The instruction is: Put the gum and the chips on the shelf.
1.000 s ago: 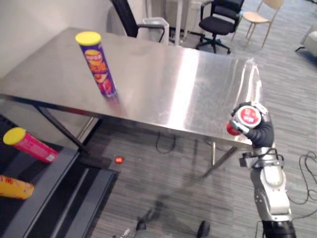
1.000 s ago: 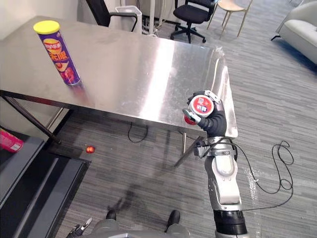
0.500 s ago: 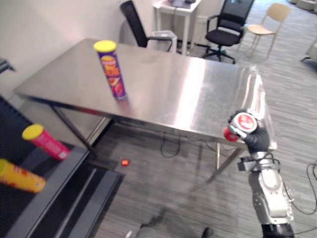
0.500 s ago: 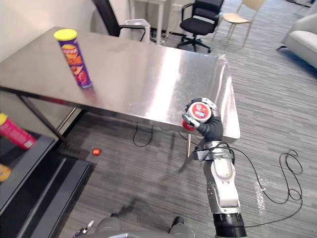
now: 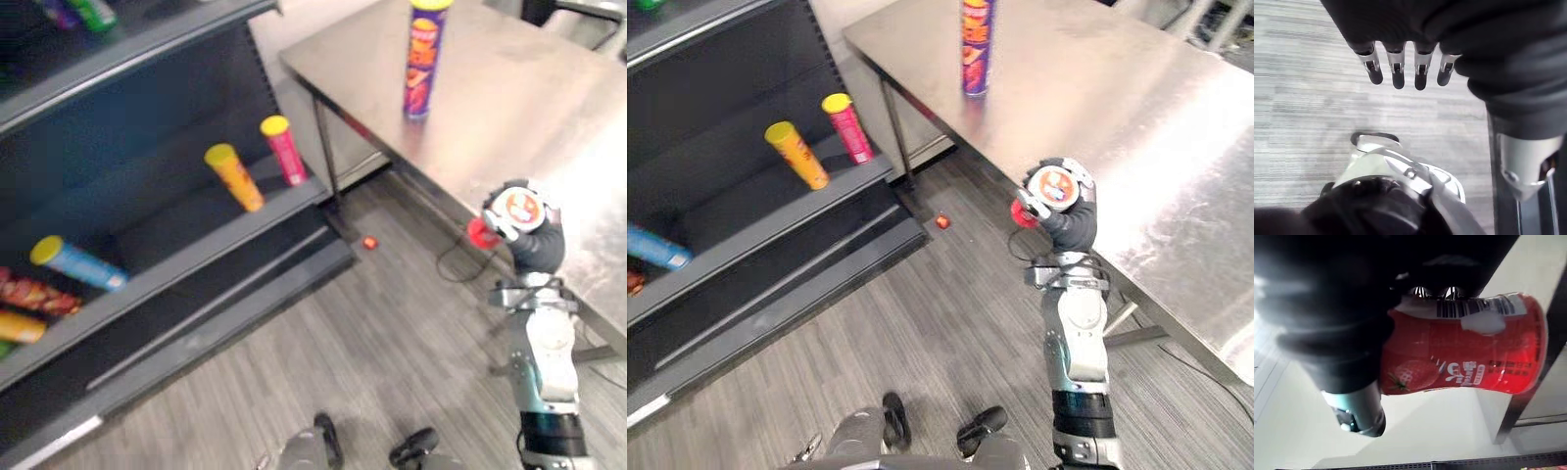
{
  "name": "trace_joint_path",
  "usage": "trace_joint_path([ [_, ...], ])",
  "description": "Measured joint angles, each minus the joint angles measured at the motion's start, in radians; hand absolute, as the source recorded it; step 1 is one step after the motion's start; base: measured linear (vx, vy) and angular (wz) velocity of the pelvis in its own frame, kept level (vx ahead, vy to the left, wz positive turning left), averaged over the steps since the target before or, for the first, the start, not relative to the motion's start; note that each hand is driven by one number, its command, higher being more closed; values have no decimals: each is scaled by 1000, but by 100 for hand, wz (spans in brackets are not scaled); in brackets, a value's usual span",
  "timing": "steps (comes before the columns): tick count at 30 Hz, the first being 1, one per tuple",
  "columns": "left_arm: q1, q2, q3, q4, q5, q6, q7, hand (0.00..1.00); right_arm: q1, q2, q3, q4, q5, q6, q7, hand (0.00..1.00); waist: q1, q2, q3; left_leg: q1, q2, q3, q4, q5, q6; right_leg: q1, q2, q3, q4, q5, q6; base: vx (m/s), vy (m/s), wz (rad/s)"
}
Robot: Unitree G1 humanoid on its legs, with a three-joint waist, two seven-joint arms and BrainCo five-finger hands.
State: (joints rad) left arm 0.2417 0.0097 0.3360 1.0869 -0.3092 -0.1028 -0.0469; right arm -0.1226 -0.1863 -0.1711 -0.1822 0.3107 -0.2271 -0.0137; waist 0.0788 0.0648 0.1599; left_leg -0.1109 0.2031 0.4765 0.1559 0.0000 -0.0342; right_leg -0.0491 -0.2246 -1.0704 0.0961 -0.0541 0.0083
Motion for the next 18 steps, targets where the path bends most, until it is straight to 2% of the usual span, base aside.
trace_joint_path([
  [2, 0, -11, 18, 20, 2, 3, -1, 0, 8, 13, -20, 2, -7, 5, -1, 100, -5, 24, -15, 28, -8, 11, -131, 1, -7, -2, 0, -76, 23, 2, 2, -170, 221, 88],
  [3, -1, -9, 23, 21, 3, 4, -1, 0, 8, 16, -20, 1, -12, 5, -1, 100, -12, 19, -14, 28, -12, 12, -149, 2, -11, -3, -6, -92, 33, 2, 3, -160, 191, 79],
  [4, -1, 2, 28, 21, 7, 3, 1, 0, 10, 27, -16, 2, -34, 5, -1, 100, -12, -4, -10, 24, -30, -1, -170, 17, -25, -5, -27, -115, 50, 5, 7, -131, 168, 62],
  [5, -1, 12, 29, 25, 7, 6, 2, 0, 12, 44, -12, 1, -38, 6, 1, 100, -6, -18, -12, 22, -49, -15, -175, 21, -19, -3, -52, -128, 69, 9, 10, -118, 166, 54],
  [6, -1, 14, 29, 27, 7, 7, 2, 0, 14, 52, -13, 1, -38, 6, 0, 100, -6, -21, -13, 23, -59, -22, -176, 21, -16, 2, -65, -131, 82, 11, 12, -103, 175, 32],
  [8, -3, 19, 24, 25, 8, 6, 2, 0, 25, 56, -9, 1, -39, 7, 1, 100, -1, -32, -17, 29, -97, -22, -183, 22, 8, -1, -127, -131, 135, 13, 16, -81, 174, 15],
  [12, -5, 34, 15, 26, 21, 4, 1, 0, 73, 57, -3, 2, -76, 23, 2, 100, -11, -53, -7, 36, -135, -8, -159, 4, 40, -5, -194, -112, 198, 15, 16, -57, 131, -3],
  [14, -4, 46, 14, 26, 42, 2, 1, 0, 82, 57, 15, 2, -76, 27, 4, 100, -8, -71, -2, 45, -140, 10, -163, -9, 38, -11, -197, -81, 195, 24, 16, -102, 82, -29],
  [18, -5, 58, 12, 24, 50, -3, -1, 0, 94, 57, 22, 2, -75, 26, 19, 100, -11, -89, -5, 47, -138, 16, -178, -20, 38, -16, -175, -70, 160, 36, 14, -44, 27, -12],
])
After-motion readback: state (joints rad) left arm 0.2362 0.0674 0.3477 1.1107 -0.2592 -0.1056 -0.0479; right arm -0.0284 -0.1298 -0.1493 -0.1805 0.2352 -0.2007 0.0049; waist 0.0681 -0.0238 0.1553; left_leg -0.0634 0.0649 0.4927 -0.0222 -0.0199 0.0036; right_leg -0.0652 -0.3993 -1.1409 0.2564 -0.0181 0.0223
